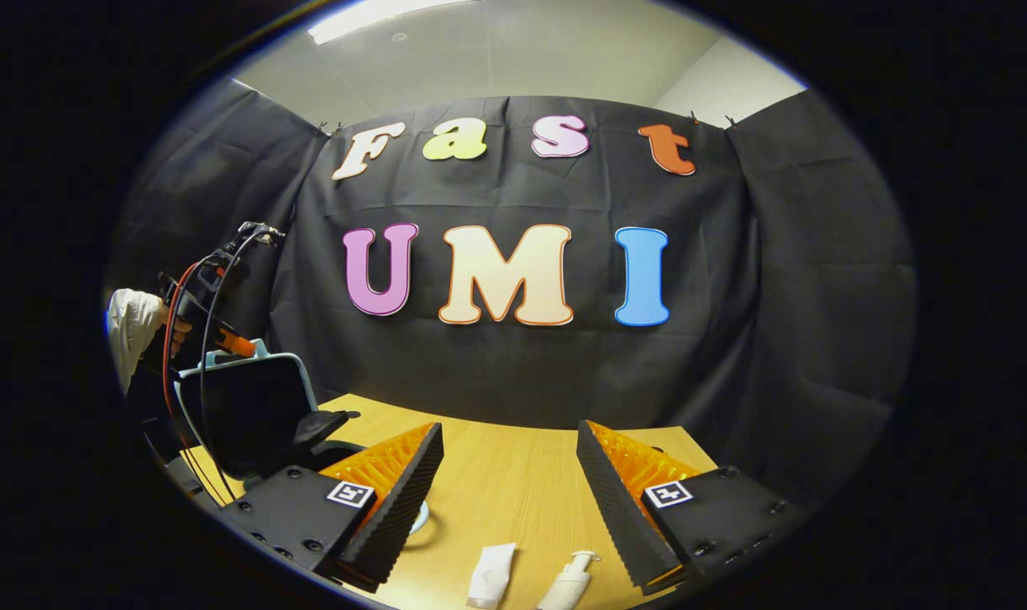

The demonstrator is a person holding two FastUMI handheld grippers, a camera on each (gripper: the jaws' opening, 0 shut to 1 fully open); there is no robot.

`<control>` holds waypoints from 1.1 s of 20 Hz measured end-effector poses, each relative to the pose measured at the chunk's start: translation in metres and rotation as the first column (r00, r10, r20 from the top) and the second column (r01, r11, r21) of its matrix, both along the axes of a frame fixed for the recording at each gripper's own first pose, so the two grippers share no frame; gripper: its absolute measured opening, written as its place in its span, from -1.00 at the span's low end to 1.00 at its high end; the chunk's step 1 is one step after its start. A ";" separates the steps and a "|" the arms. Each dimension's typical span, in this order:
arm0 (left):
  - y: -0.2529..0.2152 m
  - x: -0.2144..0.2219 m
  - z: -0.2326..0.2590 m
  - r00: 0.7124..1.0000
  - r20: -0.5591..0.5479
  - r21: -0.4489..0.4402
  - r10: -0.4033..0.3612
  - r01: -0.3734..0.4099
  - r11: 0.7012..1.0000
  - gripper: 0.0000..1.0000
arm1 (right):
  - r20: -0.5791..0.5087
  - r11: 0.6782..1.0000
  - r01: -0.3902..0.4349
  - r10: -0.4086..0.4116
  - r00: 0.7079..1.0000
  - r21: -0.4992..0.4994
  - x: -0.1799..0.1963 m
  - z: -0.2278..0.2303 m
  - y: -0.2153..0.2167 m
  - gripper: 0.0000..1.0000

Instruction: First open the suitcase, pack the skin care products into it, and then close the suitcase.

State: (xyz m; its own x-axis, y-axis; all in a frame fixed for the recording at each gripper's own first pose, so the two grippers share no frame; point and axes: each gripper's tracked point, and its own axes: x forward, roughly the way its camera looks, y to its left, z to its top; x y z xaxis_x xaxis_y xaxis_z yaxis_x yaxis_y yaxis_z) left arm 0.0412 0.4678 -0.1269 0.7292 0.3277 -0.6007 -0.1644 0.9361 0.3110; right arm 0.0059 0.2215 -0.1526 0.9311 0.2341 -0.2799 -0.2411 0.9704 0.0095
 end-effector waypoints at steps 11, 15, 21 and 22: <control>0.133 -0.022 -0.073 0.976 -0.061 -0.107 0.209 -0.215 0.971 -1.00 | 0.009 0.999 -0.041 0.041 0.999 -0.033 -0.001 0.001 0.036 1.00; 0.158 -0.034 -0.131 0.952 -0.144 -0.142 0.272 -0.292 0.946 -1.00 | -0.018 0.998 -0.019 0.018 1.000 -0.052 0.003 -0.005 0.029 1.00; 0.165 -0.058 -0.205 0.907 -0.251 -0.206 0.337 -0.391 0.897 -1.00 | -0.079 0.994 -0.030 0.022 0.997 -0.108 -0.005 -0.021 0.034 1.00; 0.167 -0.063 -0.214 0.903 -0.263 -0.217 0.341 -0.399 0.891 -1.00 | -0.084 0.992 -0.038 0.028 0.996 -0.117 -0.005 -0.022 0.037 1.00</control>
State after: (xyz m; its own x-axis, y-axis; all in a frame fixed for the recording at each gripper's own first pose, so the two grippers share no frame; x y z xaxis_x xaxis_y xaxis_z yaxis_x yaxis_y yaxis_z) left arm -0.0216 0.6349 -0.3414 0.4309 0.3594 -0.8277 -0.4724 0.8714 0.1325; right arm 0.0011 0.2583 -0.1745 0.8959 0.2251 -0.3829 -0.2764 0.9574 -0.0839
